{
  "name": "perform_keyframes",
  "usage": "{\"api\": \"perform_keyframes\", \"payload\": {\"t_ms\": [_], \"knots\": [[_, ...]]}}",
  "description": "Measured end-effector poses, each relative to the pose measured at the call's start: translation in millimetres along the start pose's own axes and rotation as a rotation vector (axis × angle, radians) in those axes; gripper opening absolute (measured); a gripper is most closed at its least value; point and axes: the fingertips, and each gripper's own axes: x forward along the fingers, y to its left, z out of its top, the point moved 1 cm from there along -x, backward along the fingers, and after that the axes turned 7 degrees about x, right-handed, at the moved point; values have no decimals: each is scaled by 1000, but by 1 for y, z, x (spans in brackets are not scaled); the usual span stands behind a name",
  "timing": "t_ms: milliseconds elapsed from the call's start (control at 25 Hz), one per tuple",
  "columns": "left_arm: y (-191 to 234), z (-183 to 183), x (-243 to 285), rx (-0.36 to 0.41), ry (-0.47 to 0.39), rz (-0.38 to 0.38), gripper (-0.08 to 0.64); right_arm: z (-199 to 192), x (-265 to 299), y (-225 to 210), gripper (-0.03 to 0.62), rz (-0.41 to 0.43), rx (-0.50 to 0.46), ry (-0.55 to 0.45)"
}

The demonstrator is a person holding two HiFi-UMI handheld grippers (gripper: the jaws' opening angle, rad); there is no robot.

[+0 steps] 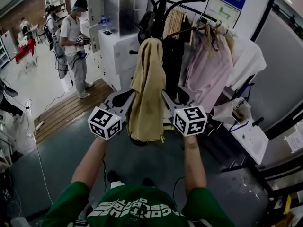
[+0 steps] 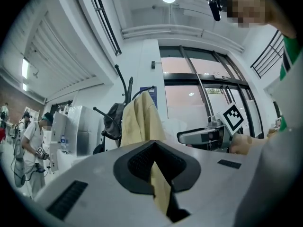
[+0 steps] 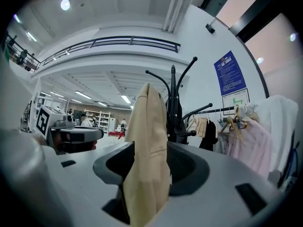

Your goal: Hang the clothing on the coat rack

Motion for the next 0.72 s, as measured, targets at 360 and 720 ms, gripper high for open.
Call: {"api": "perform_keyframes", "payload": {"t_ms": [360,720], "knots": [[-38,-13,4,-12,20,39,3,-30,-34,-9,37,24,-38,22],[-67,-28,1,-23,36,75,3,-48,-61,-3,9,100,5,20]]}}
